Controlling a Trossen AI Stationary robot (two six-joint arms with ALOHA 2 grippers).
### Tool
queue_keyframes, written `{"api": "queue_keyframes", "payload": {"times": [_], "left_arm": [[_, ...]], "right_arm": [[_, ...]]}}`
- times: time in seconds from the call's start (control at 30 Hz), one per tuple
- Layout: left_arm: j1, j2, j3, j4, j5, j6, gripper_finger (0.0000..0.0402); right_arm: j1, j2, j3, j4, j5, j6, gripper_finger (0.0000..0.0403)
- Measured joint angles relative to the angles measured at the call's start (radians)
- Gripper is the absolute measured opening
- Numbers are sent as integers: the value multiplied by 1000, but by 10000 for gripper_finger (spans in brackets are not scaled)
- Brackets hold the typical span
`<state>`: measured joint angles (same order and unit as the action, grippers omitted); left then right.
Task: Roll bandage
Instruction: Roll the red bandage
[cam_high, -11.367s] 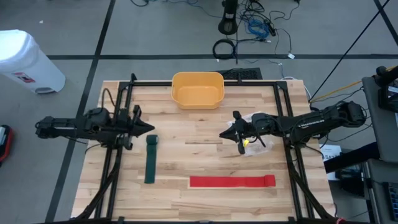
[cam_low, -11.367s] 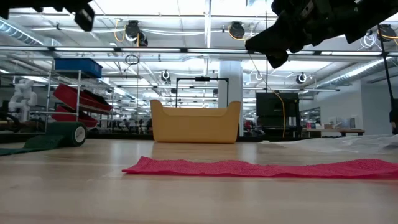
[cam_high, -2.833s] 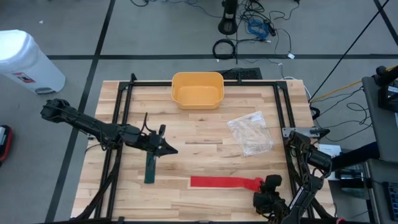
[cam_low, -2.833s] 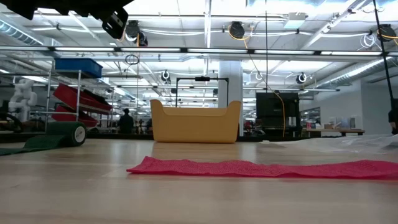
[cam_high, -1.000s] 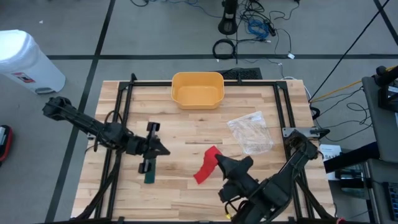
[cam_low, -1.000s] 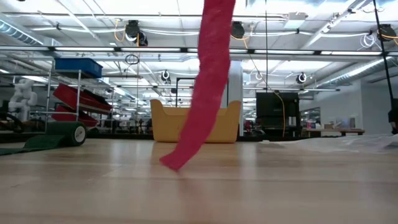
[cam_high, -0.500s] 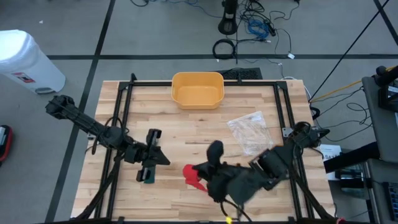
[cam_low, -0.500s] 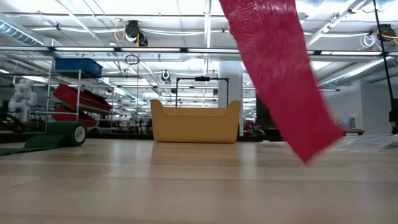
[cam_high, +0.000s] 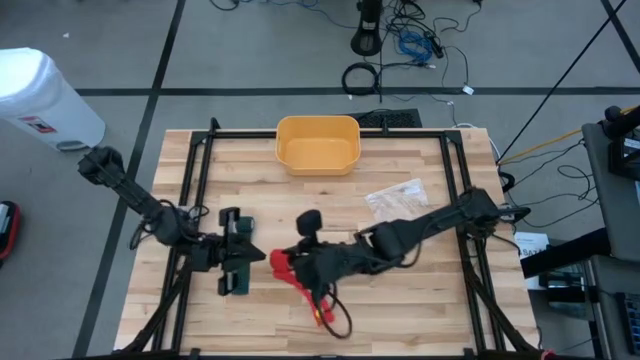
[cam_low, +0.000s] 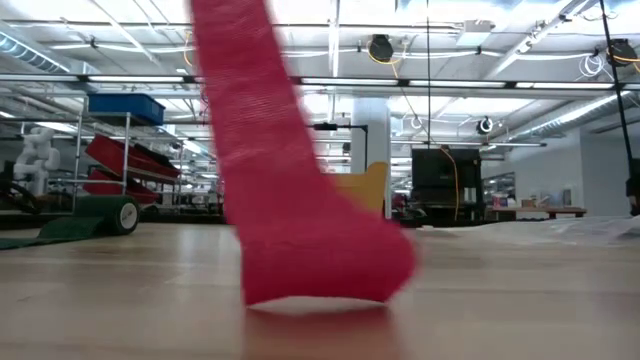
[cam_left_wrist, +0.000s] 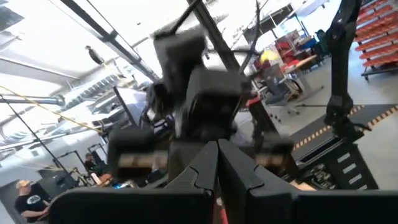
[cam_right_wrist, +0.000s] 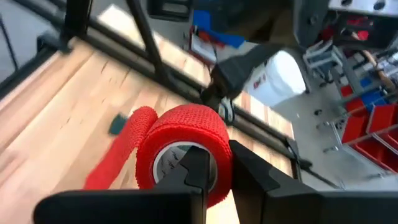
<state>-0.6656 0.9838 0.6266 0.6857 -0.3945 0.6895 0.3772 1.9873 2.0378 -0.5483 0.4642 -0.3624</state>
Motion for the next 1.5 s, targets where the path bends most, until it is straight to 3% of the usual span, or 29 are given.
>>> {"api": "queue_keyframes", "payload": {"times": [0.27,0.47,0.9,1.1,1.3,1.5], "left_arm": [[-142,-91,0,-111,-176,5,18],[-203,-108,0,-140,-335,33,18],[-213,-108,0,-187,-352,3,18],[-211,-106,0,-205,-352,-24,18],[-177,-101,0,-199,-312,-133,19],[-97,-60,0,-155,-291,-284,19]], "right_arm": [[-104,0,-221,474,-238,-17,41],[-140,-2,-442,712,-287,118,41],[-139,-2,-1008,1517,-287,220,41],[-114,-49,-1140,1958,-404,177,41],[-92,-140,-1194,1968,-536,140,41],[-84,-160,-1198,1936,-534,137,41]]}}
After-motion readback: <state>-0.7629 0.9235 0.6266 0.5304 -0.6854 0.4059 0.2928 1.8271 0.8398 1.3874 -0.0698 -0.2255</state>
